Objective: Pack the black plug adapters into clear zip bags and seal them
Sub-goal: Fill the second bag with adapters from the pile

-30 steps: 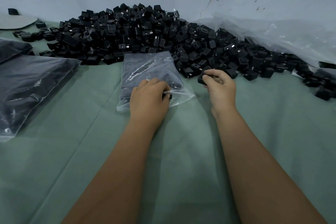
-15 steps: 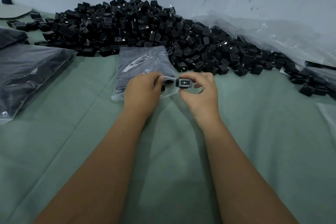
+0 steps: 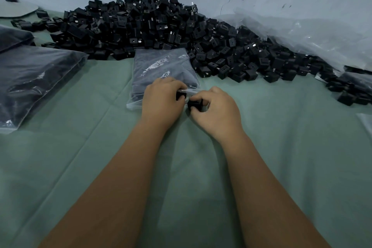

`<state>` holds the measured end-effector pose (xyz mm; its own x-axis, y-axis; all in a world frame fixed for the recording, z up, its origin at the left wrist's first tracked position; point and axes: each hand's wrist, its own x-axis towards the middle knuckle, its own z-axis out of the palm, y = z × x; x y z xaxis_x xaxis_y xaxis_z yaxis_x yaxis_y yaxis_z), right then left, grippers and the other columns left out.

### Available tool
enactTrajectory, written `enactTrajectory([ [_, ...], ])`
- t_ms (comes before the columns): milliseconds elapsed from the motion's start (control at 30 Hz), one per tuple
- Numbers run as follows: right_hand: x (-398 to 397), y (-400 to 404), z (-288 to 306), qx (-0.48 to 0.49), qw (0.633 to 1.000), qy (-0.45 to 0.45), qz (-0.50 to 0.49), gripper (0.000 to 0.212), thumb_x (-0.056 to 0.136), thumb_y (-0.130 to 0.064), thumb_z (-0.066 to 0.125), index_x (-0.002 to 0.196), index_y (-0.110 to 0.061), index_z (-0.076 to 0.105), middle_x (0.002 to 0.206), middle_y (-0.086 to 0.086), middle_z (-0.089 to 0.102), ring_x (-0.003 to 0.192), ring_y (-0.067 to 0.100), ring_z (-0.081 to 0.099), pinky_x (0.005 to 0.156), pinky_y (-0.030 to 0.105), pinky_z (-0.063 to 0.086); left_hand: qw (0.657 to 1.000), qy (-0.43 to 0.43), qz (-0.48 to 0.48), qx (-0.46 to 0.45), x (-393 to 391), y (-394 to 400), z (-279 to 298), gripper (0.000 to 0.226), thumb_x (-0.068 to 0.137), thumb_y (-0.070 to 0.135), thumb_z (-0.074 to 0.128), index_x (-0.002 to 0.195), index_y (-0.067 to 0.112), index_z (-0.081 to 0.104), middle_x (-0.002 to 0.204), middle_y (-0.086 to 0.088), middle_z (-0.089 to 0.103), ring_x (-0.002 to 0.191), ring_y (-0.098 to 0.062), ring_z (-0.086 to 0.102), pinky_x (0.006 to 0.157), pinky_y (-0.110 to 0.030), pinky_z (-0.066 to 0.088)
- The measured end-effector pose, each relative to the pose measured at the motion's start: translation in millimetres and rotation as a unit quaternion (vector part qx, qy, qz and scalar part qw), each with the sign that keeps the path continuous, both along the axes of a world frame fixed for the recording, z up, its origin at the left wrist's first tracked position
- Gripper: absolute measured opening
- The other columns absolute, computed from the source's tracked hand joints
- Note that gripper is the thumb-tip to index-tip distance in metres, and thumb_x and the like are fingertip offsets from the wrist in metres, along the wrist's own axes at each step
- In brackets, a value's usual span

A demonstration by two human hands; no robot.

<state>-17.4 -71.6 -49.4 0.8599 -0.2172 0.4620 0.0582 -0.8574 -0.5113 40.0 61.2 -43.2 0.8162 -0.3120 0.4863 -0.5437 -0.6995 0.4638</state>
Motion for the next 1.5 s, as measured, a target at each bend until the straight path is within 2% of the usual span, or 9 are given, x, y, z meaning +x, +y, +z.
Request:
enactTrajectory([
  [200, 3.3, -3.8, -0.2, 0.009, 1.000, -0.026, -0.003, 0.015, 0.072, -0.020, 0.076, 0.083, -0.028, 0.070, 0.077, -0.013, 0.055, 0.069, 0.007, 0.045, 0.064, 0.025, 0.040, 0.999, -0.003, 0.007, 0.031, 1.6, -0.2, -0.9, 0.031, 0.083, 0.014, 0.063, 0.112, 0.023, 0.069, 0.114, 0.003, 0.064, 0.107, -0.024, 0.052, 0.092, -0.039, 0.039],
  [467, 3.2, -4.5, -0.3, -0.005, 0.998, -0.019, -0.052, 0.016, 0.075, -0.024, 0.072, 0.074, -0.029, 0.057, 0.084, -0.010, 0.048, 0.082, 0.012, 0.047, 0.062, 0.026, 0.036, 1.000, -0.001, -0.003, 0.022, 1.9, 0.2, -2.4, 0.030, 0.084, 0.018, 0.065, 0.113, 0.025, 0.068, 0.114, 0.005, 0.063, 0.107, -0.022, 0.051, 0.095, -0.039, 0.038],
  [667, 5.2, -3.5, 0.3, -0.030, 0.997, -0.029, -0.071, 0.033, 0.078, -0.028, 0.068, 0.108, -0.025, 0.053, 0.103, -0.005, 0.052, 0.095, 0.017, 0.052, 0.067, 0.029, 0.042, 1.000, 0.001, -0.004, 0.022, 1.8, 0.1, -2.3, 0.030, 0.083, 0.025, 0.067, 0.113, 0.027, 0.068, 0.114, 0.007, 0.062, 0.108, -0.021, 0.049, 0.096, -0.036, 0.036],
  [800, 6.4, -1.7, -0.8, -0.027, 0.998, -0.003, -0.052, 0.044, 0.081, -0.037, 0.064, 0.124, -0.035, 0.054, 0.108, -0.004, 0.051, 0.101, 0.017, 0.052, 0.075, 0.031, 0.047, 0.999, -0.004, 0.000, 0.032, 1.3, -1.2, -2.0, 0.029, 0.082, 0.030, 0.066, 0.112, 0.027, 0.068, 0.114, 0.007, 0.061, 0.108, -0.021, 0.049, 0.094, -0.035, 0.034],
  [1033, 12.6, 1.1, -0.4, 0.017, 0.998, 0.012, -0.067, 0.021, 0.080, -0.041, 0.072, 0.097, -0.032, 0.063, 0.093, -0.010, 0.047, 0.084, 0.013, 0.052, 0.062, 0.027, 0.040, 0.999, -0.012, 0.005, 0.039, 1.3, -3.2, -2.6, 0.029, 0.082, 0.038, 0.067, 0.109, 0.029, 0.067, 0.113, 0.009, 0.061, 0.107, -0.021, 0.049, 0.093, -0.036, 0.035],
  [1200, 15.1, -3.1, -1.8, 0.087, 0.994, 0.012, -0.067, 0.014, 0.080, -0.026, 0.074, 0.085, -0.032, 0.062, 0.083, -0.011, 0.044, 0.066, 0.005, 0.046, 0.055, 0.022, 0.034, 0.999, -0.010, 0.004, 0.041, 2.3, -3.6, -3.1, 0.033, 0.078, 0.040, 0.074, 0.108, 0.030, 0.066, 0.111, 0.010, 0.060, 0.108, -0.020, 0.049, 0.092, -0.035, 0.033],
  [1267, 16.3, -5.8, -2.9, 0.100, 0.993, 0.011, -0.069, 0.016, 0.080, -0.025, 0.074, 0.084, -0.033, 0.060, 0.083, -0.011, 0.046, 0.065, 0.001, 0.045, 0.053, 0.019, 0.032, 0.999, -0.008, 0.005, 0.043, 2.7, -4.0, -3.0, 0.033, 0.077, 0.040, 0.075, 0.107, 0.030, 0.066, 0.111, 0.010, 0.060, 0.108, -0.019, 0.048, 0.091, -0.033, 0.032],
  [1400, 22.5, -8.0, -1.0, 0.078, 0.990, 0.051, -0.110, 0.034, 0.078, -0.038, 0.075, 0.100, -0.025, 0.052, 0.097, -0.006, 0.048, 0.075, 0.013, 0.048, 0.061, 0.028, 0.034, 0.999, -0.011, 0.003, 0.039, 3.0, -3.7, -3.2, 0.019, 0.085, 0.032, 0.069, 0.104, 0.029, 0.068, 0.112, 0.010, 0.060, 0.105, -0.020, 0.049, 0.087, -0.031, 0.029],
  [1500, 28.2, -15.3, 4.6, 0.068, 0.981, 0.114, -0.139, 0.041, 0.076, -0.052, 0.073, 0.098, -0.023, 0.053, 0.090, -0.007, 0.052, 0.078, 0.016, 0.051, 0.060, 0.029, 0.034, 0.999, -0.013, 0.003, 0.032, 3.3, -3.2, -3.4, 0.015, 0.091, 0.025, 0.062, 0.103, 0.027, 0.070, 0.112, 0.009, 0.062, 0.103, -0.019, 0.049, 0.085, -0.031, 0.029],
])
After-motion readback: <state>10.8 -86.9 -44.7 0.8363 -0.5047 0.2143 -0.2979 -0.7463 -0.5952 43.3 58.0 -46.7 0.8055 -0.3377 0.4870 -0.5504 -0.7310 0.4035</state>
